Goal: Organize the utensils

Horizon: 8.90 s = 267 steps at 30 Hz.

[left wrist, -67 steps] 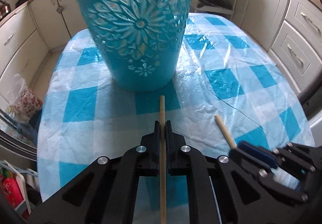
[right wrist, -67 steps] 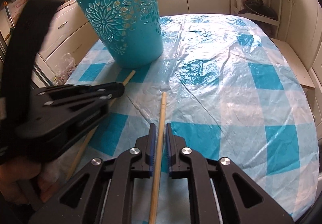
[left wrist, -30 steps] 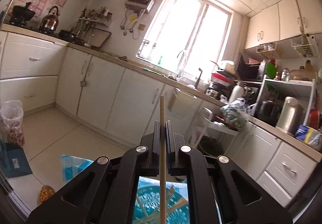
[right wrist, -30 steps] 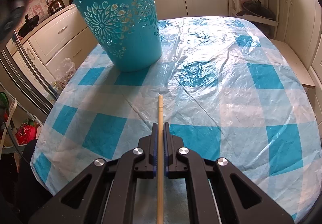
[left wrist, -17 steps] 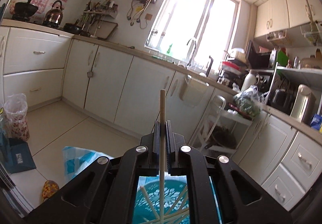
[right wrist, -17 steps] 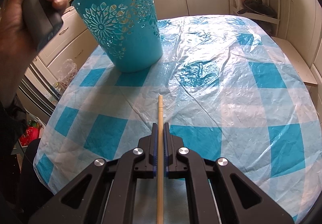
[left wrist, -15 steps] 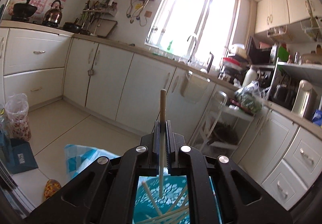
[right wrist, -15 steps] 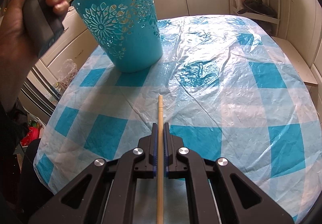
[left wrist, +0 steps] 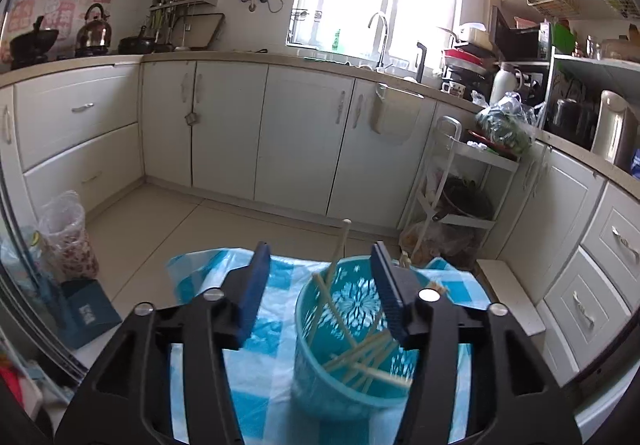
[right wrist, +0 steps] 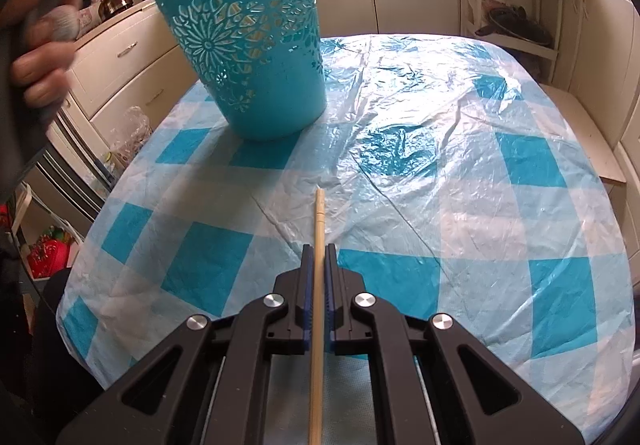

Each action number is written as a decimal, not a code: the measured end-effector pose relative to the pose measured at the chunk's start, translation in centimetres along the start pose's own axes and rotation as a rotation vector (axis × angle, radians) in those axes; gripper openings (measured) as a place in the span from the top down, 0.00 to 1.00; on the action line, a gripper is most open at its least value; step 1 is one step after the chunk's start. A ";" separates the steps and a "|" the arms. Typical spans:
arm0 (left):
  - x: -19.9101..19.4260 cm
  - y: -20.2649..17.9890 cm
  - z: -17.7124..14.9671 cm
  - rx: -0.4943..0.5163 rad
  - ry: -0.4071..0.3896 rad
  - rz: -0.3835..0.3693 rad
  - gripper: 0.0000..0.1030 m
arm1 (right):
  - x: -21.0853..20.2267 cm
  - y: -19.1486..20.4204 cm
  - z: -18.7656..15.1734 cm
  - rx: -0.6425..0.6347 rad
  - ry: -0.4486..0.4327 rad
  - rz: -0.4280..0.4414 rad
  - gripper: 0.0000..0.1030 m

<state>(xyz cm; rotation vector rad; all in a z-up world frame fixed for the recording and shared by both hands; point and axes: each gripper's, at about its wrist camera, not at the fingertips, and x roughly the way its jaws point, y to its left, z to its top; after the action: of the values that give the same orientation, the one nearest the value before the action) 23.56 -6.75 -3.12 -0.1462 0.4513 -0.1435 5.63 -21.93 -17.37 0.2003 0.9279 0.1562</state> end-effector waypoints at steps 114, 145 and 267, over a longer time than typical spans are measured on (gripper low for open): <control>-23.3 2.7 -5.1 0.079 0.141 0.044 0.07 | -19.7 5.5 4.1 0.169 -0.337 0.006 0.18; -36.4 1.8 -5.3 0.119 0.074 0.078 0.07 | -30.4 9.5 -5.8 0.216 -0.326 -0.013 0.07; -43.9 1.9 -5.9 0.089 0.062 0.055 0.07 | -36.0 13.7 -8.5 0.126 -0.470 -0.033 0.07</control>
<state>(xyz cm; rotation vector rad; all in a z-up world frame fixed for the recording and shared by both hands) -17.97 1.93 9.84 -0.0424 0.5097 -0.1141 -23.13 -15.62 8.87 0.3220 0.4727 0.0165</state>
